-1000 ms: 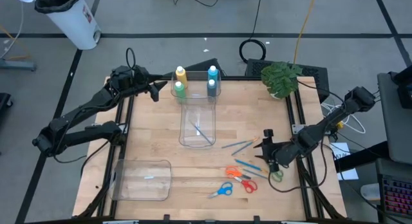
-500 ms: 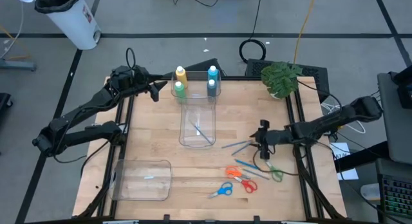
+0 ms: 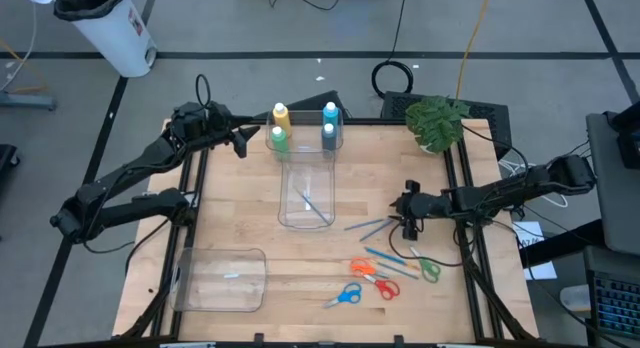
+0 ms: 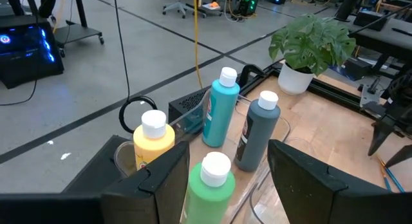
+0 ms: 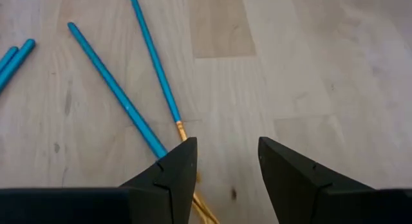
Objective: Pick & Place Paint Supplies
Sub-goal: Put the blue paintbrush into the middle transparent bin
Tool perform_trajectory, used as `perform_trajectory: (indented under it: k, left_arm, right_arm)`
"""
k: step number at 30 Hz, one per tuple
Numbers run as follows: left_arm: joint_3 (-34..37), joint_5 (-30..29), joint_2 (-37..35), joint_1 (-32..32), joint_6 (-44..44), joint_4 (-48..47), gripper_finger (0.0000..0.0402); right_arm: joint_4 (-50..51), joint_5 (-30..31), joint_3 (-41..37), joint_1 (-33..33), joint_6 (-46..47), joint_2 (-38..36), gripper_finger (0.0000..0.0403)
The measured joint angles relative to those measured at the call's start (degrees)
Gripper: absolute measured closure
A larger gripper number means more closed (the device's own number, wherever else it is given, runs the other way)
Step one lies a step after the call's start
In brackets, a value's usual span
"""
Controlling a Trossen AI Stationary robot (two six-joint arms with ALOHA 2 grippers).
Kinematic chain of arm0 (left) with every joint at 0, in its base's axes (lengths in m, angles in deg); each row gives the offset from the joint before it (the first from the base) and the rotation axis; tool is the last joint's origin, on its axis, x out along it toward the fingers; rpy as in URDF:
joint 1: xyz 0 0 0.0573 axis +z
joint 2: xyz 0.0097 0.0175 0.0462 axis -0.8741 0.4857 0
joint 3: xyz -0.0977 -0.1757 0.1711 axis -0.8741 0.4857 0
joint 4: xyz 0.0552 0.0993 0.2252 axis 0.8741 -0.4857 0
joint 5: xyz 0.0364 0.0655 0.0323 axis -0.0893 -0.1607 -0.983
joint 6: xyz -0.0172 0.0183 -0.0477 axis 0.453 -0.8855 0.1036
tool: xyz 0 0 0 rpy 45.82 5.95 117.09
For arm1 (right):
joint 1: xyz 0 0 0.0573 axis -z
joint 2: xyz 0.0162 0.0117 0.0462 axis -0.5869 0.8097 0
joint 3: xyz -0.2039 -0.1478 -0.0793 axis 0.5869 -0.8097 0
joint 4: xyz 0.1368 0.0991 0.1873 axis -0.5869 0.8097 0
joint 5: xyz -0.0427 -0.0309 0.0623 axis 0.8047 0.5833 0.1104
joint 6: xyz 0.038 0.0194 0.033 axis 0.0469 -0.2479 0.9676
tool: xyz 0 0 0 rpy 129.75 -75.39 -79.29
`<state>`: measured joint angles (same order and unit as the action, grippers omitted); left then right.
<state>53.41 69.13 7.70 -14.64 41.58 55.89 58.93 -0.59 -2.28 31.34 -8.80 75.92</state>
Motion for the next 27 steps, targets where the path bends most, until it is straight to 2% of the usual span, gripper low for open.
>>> perform_trajectory:
  k: [7,20,27]
  left_arm:
    - [0.0,0.01,0.0,0.0,0.0,0.0,0.0188]
    - [0.0,0.02,0.0,0.0,0.0,0.0,0.0188]
    - [0.0,0.0,0.0,0.0,0.0,0.0,0.0188]
  right_arm:
    - [2.99,-5.36,0.0,-0.02,3.25,0.0,0.0248]
    - [0.94,-2.16,-0.24,0.0,-0.13,1.79,0.0248]
    - [-9.23,-1.73,-3.49,0.0,-0.17,8.39,0.0248]
